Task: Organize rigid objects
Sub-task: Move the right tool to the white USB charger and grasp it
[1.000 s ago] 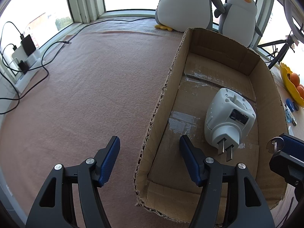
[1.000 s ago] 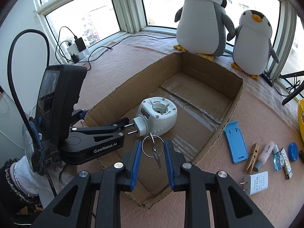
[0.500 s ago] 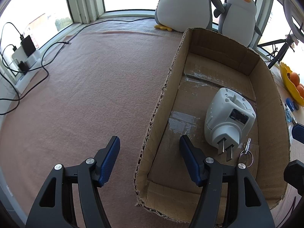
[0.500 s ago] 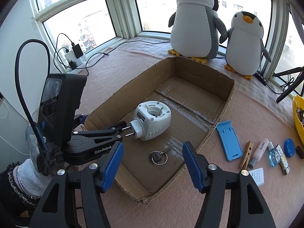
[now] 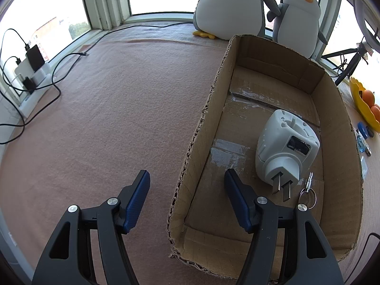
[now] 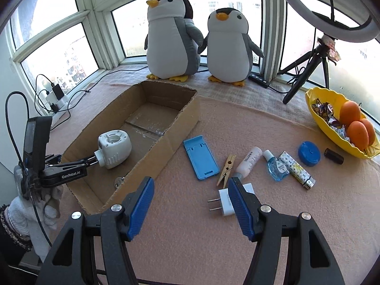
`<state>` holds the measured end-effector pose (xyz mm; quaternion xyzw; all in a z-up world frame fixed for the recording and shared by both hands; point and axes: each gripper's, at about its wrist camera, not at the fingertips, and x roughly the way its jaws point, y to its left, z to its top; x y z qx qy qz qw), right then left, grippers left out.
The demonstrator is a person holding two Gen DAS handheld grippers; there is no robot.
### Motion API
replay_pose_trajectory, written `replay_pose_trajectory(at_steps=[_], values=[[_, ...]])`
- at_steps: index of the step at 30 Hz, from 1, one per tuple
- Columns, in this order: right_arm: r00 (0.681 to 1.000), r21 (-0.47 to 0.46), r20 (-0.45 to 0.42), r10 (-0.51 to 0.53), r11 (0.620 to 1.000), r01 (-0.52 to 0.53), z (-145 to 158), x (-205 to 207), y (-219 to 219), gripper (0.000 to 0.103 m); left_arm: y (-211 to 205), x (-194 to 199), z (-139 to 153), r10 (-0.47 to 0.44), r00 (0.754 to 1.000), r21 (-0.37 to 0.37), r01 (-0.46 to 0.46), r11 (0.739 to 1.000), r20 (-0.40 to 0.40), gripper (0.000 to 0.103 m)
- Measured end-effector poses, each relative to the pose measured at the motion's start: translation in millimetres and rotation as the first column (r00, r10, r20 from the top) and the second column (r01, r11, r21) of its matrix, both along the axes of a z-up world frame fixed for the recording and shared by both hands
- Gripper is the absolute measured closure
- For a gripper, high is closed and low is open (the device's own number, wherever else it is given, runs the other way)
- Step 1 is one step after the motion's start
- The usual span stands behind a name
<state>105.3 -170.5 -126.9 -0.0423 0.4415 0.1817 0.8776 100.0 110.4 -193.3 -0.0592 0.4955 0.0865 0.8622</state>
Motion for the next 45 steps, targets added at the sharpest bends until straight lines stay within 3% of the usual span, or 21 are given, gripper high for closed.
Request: replay_pose_trajectory(at_steps=[6,12,24,40,43,45], values=[[0.999,-0.014,-0.037,-0.03,0.999,0.029,-17,11,-29,0.031,0,0,0,0.0,1.0,0.0,0.0,1.0,0.0,0.038],[0.996,-0.048,-0.073,0.048,0.998,-0.051,-32,17,-25,0.023,-1,1,1,-0.001,1.0,0.002,0.001,1.0,0.0,0.038],[0.986,-0.156,-0.139,0.093,0.981,-0.114,-65,30,-8,0.023,-1,0,1,-0.001,1.0,0.002,0.001,1.0,0.0,0.038],[0.981,-0.163,-0.175,0.079,0.981,-0.108,-76,46,-8,0.024,-1,0,0,0.0,1.0,0.002,0.0,1.0,0.0,0.038],[0.981,-0.151,-0.177,0.079,0.983,-0.106,-75,47,-10,0.03,-2,1,1,0.0,1.0,0.002,0.0,1.0,0.001,0.038],[0.981,-0.146,-0.177,0.08,0.983,-0.107,-75,47,-10,0.039,-2,1,1,0.0,1.0,0.002,0.0,1.0,0.001,0.038]])
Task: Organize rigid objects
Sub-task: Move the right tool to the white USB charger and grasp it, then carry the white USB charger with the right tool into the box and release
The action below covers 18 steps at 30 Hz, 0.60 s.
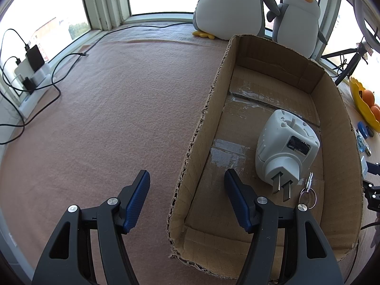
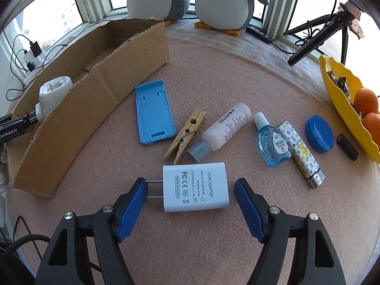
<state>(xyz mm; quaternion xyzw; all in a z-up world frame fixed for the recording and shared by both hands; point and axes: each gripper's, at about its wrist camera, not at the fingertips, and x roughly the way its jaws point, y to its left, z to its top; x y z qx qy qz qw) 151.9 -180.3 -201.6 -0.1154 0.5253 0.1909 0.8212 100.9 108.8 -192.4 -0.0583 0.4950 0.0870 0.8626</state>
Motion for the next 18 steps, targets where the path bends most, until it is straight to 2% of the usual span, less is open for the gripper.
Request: replay_pose_trajectory(at_steps=[2,10,18], values=[[1.0,0.001,0.0,0.0,1.0,0.0,1,-1,1,0.044,0,0,0,0.0,1.0,-0.001,0.0,1.0,0.0,0.038],[1.0,-0.001,0.006,0.009,1.0,-0.009,4,-10,3,0.044,0,0,1,0.001,1.0,-0.002,-0.001,1.0,0.001,0.038],[0.999,0.031,0.036,-0.004,1.0,0.003,22,-18,3,0.044,0,0,1,0.002,1.0,-0.002,-0.002,1.0,0.001,0.038]])
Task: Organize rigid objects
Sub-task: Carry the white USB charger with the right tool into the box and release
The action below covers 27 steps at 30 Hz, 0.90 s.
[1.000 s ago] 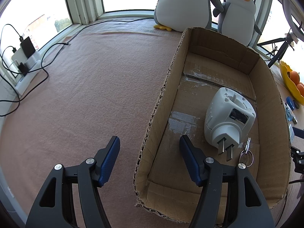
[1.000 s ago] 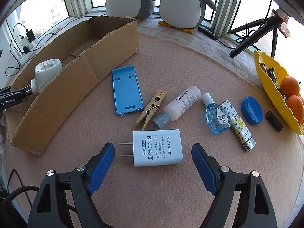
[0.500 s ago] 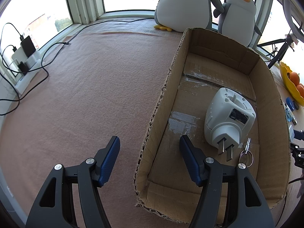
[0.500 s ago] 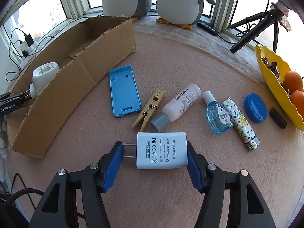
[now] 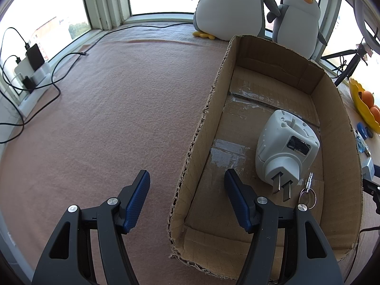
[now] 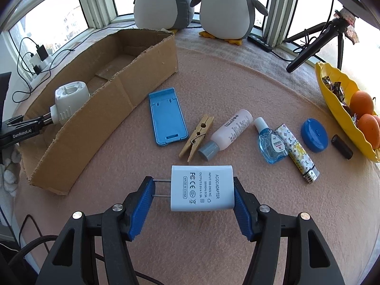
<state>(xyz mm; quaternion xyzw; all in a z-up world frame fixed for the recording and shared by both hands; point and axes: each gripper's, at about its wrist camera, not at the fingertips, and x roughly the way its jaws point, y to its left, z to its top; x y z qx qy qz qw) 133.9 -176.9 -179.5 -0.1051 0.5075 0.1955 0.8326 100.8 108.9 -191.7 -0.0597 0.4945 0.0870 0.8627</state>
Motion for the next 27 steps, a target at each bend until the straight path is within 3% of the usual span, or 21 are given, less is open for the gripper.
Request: replay_pose_trajectory(at_steps=[13,27], values=[[0.995,0.065,0.087,0.044,0.997,-0.05,49,17,40,0.044,0,0,0,-0.001,1.0,-0.004,0.001,1.0,0.002,0.038],[0.986,0.087,0.121,0.116,0.988,-0.127,56,55,111,0.044,-1,1,0,0.001,1.0,-0.006,-0.001,1.0,0.002,0.038]])
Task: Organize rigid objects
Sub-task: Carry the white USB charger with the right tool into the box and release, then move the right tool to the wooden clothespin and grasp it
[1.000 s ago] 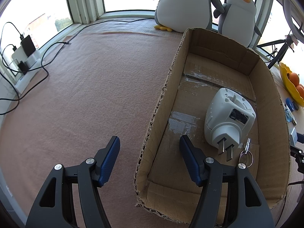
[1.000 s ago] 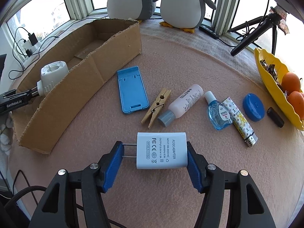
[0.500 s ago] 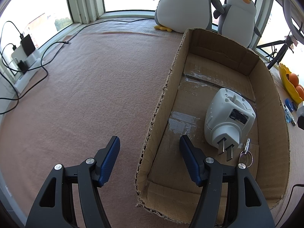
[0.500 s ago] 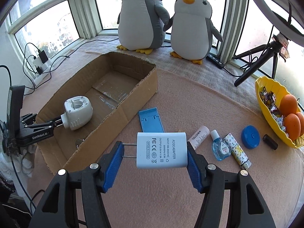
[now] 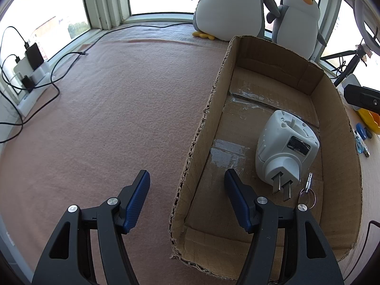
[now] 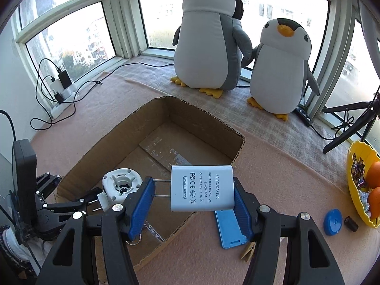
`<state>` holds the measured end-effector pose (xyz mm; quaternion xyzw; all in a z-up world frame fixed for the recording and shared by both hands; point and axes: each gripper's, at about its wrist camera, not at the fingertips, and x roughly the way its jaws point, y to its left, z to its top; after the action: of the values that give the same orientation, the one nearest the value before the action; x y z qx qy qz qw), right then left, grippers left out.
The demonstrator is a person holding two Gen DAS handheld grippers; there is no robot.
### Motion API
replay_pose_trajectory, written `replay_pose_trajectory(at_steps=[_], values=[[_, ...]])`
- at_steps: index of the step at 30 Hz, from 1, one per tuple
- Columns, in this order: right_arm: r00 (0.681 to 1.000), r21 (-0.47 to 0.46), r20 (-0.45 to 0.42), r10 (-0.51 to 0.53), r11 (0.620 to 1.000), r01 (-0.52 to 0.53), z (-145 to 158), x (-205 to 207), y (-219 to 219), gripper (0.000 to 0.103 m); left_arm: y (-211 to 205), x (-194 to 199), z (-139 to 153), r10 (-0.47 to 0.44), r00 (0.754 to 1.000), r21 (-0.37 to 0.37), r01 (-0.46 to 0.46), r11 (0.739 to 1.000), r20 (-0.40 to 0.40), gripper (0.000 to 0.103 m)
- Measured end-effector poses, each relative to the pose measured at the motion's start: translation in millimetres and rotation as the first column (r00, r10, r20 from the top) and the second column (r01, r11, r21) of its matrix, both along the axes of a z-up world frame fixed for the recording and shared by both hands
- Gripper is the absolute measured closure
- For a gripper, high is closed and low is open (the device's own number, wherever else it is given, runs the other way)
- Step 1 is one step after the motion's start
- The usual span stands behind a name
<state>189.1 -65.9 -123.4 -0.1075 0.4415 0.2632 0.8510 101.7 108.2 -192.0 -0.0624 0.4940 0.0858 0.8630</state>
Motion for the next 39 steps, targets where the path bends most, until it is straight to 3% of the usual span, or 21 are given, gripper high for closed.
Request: replay_pose_trajectory(at_steps=[17,22,26,39], values=[[1.0,-0.034,-0.017,-0.002,0.999,0.001,-24,33,39,0.044,-2,1,0,0.0,1.0,0.001,0.0,1.0,0.001,0.038],[1.0,-0.031,-0.023,-0.01,0.999,0.01,-25,35,39,0.043,-1,1,-1,0.0,1.0,0.0,0.0,1.0,0.001,0.038],[1.0,-0.023,-0.012,-0.021,1.0,0.021,-22,34,38,0.037,-2,1,-1,-0.001,1.0,-0.001,0.001,1.0,0.001,0.038],[0.997,0.035,-0.021,-0.074,0.997,0.075,-1,24,4,0.037,-1,2,-2,-0.002,1.0,-0.002,0.002,1.0,0.002,0.038]])
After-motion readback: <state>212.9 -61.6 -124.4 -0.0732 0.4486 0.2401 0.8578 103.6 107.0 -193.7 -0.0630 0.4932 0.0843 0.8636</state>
